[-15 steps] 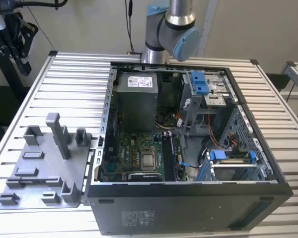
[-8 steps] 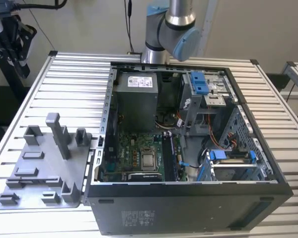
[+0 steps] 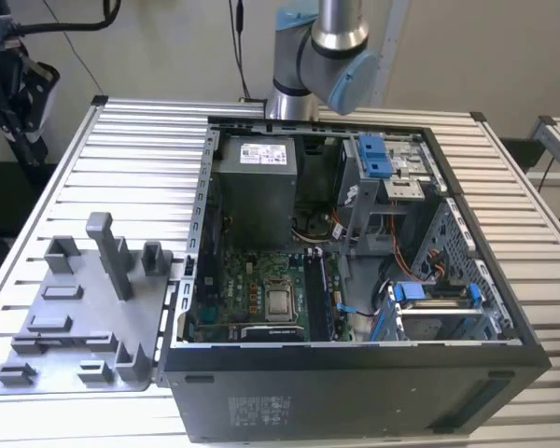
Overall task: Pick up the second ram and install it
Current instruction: 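Reach for the second ram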
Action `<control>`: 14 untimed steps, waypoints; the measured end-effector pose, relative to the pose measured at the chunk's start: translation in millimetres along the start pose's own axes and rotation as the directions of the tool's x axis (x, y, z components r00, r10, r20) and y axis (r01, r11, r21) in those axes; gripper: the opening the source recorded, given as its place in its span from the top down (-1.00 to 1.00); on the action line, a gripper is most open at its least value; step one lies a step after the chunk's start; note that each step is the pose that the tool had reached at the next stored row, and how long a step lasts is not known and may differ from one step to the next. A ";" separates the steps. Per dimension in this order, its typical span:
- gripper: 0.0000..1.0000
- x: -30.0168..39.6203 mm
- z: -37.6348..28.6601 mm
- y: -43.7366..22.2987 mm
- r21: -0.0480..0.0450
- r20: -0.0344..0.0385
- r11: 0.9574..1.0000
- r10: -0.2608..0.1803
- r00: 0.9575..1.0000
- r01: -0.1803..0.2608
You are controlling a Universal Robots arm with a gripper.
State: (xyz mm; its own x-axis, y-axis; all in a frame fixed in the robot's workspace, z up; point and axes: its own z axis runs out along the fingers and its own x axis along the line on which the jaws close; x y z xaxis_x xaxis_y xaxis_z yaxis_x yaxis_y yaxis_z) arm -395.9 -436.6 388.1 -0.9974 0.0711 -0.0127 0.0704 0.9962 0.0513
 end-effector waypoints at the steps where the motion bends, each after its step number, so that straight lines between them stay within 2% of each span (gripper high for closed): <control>1: 0.79 -0.2 0.1 -3.8 0.000 0.000 1.000 0.000 1.000 0.000; 14: 0.79 -2.9 1.1 -49.1 0.000 0.000 1.000 0.000 1.000 0.000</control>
State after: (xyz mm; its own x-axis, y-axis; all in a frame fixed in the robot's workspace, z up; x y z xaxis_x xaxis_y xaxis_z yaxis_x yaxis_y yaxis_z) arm -396.5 -485.7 384.5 -0.9974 0.0712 -0.0127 0.0705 0.9962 0.0514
